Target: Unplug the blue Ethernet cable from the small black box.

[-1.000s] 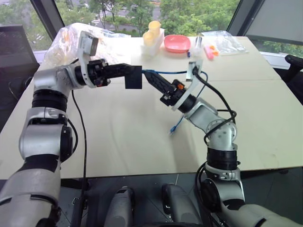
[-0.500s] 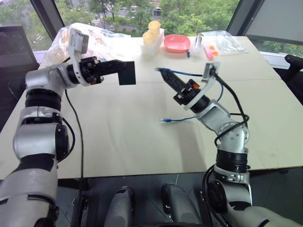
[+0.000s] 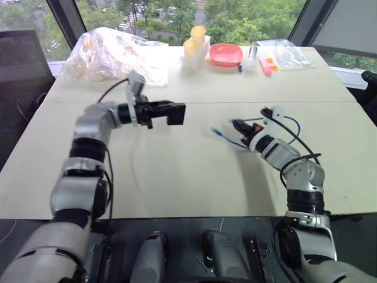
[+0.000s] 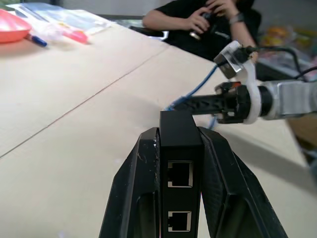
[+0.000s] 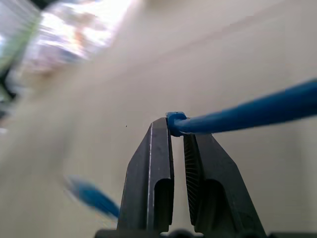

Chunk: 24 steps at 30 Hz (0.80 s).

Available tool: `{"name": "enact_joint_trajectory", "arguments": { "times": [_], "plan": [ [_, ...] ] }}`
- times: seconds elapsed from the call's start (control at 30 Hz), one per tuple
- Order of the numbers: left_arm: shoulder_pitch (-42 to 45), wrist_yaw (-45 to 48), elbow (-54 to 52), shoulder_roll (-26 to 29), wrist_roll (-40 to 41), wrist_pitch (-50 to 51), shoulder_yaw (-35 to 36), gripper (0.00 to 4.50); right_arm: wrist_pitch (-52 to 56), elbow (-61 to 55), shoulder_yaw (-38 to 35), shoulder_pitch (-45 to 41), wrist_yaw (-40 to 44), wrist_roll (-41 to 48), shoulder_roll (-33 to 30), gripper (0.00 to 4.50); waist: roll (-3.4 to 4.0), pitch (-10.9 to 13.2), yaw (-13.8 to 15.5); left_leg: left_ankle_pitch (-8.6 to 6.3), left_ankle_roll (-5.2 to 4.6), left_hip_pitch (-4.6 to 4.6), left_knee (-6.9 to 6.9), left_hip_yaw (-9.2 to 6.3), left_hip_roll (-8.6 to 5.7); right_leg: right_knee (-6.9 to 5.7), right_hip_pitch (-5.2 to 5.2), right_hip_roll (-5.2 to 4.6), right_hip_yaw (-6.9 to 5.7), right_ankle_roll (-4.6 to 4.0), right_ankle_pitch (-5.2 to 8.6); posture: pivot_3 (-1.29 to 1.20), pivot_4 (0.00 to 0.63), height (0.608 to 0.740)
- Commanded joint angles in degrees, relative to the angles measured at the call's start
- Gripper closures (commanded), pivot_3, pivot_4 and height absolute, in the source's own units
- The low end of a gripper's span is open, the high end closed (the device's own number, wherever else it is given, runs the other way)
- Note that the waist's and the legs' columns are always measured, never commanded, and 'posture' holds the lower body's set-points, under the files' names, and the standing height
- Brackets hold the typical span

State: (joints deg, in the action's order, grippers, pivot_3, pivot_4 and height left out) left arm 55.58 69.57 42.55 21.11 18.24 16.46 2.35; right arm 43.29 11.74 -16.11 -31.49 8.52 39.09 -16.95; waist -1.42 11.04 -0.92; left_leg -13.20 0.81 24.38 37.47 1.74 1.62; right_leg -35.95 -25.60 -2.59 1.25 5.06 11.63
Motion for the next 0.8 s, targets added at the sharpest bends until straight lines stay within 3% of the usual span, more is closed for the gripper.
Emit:
{"name": "enact_joint_trajectory", "arguments": {
  "times": [0.03, 0.2, 0.53, 0.6, 0.8],
  "plan": [
    [-0.77, -7.87, -3.23, -2.94, -1.82, -7.34, 0.9, 4.0, -2.06, 0.05, -0.86, -1.2, 0.85, -1.73, -0.64, 2.79, 0.0, 0.0, -0.16, 0.0, -0.01, -0.02, -0.01, 0.0, 0.0, 0.0, 0.0, 0.01, 0.0, 0.0, 0.0, 0.0, 0.15, 0.74],
    [-2.42, -15.39, -1.88, -6.5, -3.4, -12.52, 1.35, 4.0, 0.45, -2.91, -0.44, 0.08, 2.15, -2.0, -1.41, 0.18, 0.0, 0.0, -0.19, 0.0, -0.02, -0.07, 0.0, 0.0, 0.01, -0.04, 0.0, 0.08, 0.03, 0.0, -0.01, 0.0, 0.15, 0.74],
    [-7.77, -24.59, 0.29, -12.76, -4.64, -17.28, 1.4, 4.0, 5.12, -19.66, -1.8, 7.89, 8.32, 4.84, -2.23, 0.08, 0.01, -0.01, 0.18, 0.0, -0.02, -0.03, 0.08, -0.01, -0.01, 0.03, 0.06, 0.04, 0.01, 0.03, 0.0, 0.0, 0.15, 0.74],
    [-7.56, -25.25, 1.48, -13.01, -5.51, -18.84, 1.08, 2.96, 4.47, -20.01, -2.1, 8.15, 8.08, 4.96, -1.6, 0.0, 0.01, -0.01, 0.07, -0.01, -0.02, -0.05, 0.2, -0.02, 0.0, 0.02, 0.15, 0.06, -0.01, 0.03, 0.0, 0.0, 0.15, 0.74],
    [-8.06, -24.0, 0.57, -12.07, -6.72, -18.71, -0.45, 1.26, 2.83, -21.34, -1.81, 9.31, 7.85, 4.77, -0.48, 0.0, 0.01, -0.01, 0.04, -0.01, -0.02, -0.06, 0.31, -0.02, 0.02, 0.01, 0.18, 0.08, 0.0, 0.01, 0.0, 0.0, 0.15, 0.74]
  ]
}}
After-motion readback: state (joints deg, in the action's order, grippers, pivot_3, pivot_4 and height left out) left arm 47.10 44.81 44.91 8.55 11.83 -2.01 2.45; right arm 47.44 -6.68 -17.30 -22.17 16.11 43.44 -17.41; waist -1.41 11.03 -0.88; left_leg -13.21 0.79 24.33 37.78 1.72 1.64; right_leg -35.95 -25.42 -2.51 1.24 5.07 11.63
